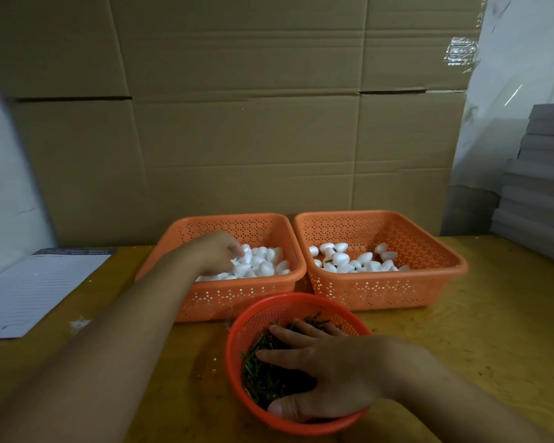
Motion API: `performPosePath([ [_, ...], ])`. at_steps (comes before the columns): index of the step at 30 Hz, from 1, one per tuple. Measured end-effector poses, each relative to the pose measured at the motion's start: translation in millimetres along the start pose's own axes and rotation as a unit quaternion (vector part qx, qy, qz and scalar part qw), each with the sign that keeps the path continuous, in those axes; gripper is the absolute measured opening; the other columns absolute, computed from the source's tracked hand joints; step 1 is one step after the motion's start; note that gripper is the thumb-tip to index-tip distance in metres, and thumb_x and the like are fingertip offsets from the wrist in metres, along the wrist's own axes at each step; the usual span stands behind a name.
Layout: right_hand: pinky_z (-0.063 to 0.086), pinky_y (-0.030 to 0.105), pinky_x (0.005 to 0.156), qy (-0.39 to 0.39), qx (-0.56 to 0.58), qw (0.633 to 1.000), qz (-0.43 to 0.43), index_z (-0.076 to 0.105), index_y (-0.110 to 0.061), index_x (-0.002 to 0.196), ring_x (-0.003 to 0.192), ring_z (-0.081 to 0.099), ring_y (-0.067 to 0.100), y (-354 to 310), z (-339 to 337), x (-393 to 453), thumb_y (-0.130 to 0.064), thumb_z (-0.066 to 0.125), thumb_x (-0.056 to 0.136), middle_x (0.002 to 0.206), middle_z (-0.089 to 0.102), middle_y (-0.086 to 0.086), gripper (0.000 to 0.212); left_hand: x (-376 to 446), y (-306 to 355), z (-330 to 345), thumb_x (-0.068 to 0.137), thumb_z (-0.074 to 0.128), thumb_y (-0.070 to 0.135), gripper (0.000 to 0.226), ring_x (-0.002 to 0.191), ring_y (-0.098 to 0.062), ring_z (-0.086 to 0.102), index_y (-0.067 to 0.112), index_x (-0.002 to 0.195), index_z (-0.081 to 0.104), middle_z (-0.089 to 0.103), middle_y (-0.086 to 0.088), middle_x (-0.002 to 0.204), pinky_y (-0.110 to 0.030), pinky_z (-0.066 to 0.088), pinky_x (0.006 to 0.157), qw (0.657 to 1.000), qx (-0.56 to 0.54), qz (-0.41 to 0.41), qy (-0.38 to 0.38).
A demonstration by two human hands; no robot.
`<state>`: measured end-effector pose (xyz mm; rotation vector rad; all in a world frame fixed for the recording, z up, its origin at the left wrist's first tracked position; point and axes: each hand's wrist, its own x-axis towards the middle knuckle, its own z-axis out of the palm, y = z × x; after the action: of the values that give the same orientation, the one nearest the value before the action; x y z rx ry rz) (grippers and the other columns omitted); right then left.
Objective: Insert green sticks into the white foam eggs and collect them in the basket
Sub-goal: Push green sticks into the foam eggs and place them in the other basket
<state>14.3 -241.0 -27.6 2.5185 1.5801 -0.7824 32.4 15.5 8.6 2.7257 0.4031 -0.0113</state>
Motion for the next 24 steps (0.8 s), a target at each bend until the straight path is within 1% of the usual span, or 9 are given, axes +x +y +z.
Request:
performPosePath([
  [2,-0.011,0.055,0.12,0.0,0.003,1.0,-0.001,0.0,-0.057,0.152,0.15,-0.023,0.015,0,0,-1,-0.078,0.036,0.09,0.162,-0.02,-0.021,0.075,5,0,5,0.09,0.07,0.015,0.041,0.126,-0.019,0.056,0.021,0.13,0.064,0.059,0.0,0.139,-0.037,0.045,0.107,1.0,0.017,-0.001,-0.015],
  [6,-0.011,0.056,0.12,-0.004,0.005,1.0,-0.002,0.0,-0.056,0.152,0.15,-0.024,0.016,-1,-2,-2,-0.078,0.036,0.09,0.162,-0.02,-0.022,0.075,12,-3,14,0.085,0.073,0.023,0.041,0.118,-0.021,0.06,0.027,0.125,0.065,0.062,-0.003,0.133,-0.041,0.048,0.104,0.999,0.025,-0.026,-0.01],
  [11,-0.011,0.057,0.12,-0.003,0.006,1.0,0.001,0.0,-0.056,0.152,0.15,-0.023,0.017,-2,-1,-1,-0.078,0.036,0.09,0.163,-0.02,-0.02,0.075,17,-3,17,0.086,0.074,0.03,0.038,0.115,-0.02,0.06,0.026,0.122,0.064,0.063,-0.001,0.13,-0.039,0.048,0.102,0.999,0.028,-0.015,-0.01],
  [14,-0.011,0.056,0.12,-0.001,0.008,1.0,0.001,0.0,-0.056,0.152,0.151,-0.022,0.016,-2,0,-2,-0.077,0.036,0.09,0.163,-0.019,-0.02,0.075,18,0,18,0.087,0.073,0.031,0.038,0.117,-0.021,0.059,0.026,0.123,0.063,0.062,-0.001,0.132,-0.042,0.046,0.105,0.999,0.031,-0.007,-0.017],
  [17,-0.012,0.055,0.12,0.003,0.008,1.0,-0.002,0.0,-0.056,0.152,0.15,-0.022,0.015,-1,0,-1,-0.077,0.037,0.09,0.163,-0.019,-0.021,0.075,23,2,23,0.094,0.066,0.032,0.029,0.126,-0.023,0.055,0.027,0.122,0.066,0.058,-0.001,0.142,-0.05,0.037,0.113,0.999,0.042,-0.002,-0.008],
  [20,-0.011,0.055,0.12,0.002,0.008,1.0,-0.005,0.0,-0.056,0.152,0.15,-0.023,0.015,-1,0,-1,-0.077,0.036,0.09,0.163,-0.019,-0.021,0.075,24,-1,28,0.097,0.06,0.034,0.015,0.134,-0.024,0.05,0.035,0.11,0.068,0.051,0.006,0.15,-0.053,0.032,0.116,0.999,0.042,0.004,-0.008],
  [22,-0.012,0.055,0.12,0.001,0.009,1.0,-0.006,-0.001,-0.057,0.152,0.15,-0.023,0.015,0,0,-1,-0.078,0.036,0.09,0.162,-0.02,-0.021,0.075,24,-3,26,0.095,0.062,0.035,0.007,0.13,-0.022,0.053,0.04,0.099,0.065,0.056,0.007,0.144,-0.053,0.036,0.114,0.999,0.035,0.009,-0.012],
  [23,-0.012,0.054,0.12,0.001,0.009,1.0,-0.007,-0.001,-0.057,0.151,0.15,-0.023,0.015,0,0,0,-0.078,0.036,0.089,0.162,-0.02,-0.022,0.075,24,-5,24,0.092,0.064,0.033,0.01,0.124,-0.021,0.057,0.04,0.099,0.064,0.059,0.005,0.139,-0.051,0.039,0.111,1.0,0.023,0.015,-0.009],
  [24,-0.012,0.054,0.12,0.002,0.01,1.0,-0.007,-0.002,-0.058,0.151,0.15,-0.023,0.015,1,0,0,-0.079,0.036,0.089,0.162,-0.02,-0.022,0.076,23,-5,22,0.089,0.066,0.029,0.018,0.118,-0.019,0.059,0.039,0.105,0.064,0.062,0.003,0.133,-0.047,0.044,0.107,1.0,0.004,0.022,-0.001],
])
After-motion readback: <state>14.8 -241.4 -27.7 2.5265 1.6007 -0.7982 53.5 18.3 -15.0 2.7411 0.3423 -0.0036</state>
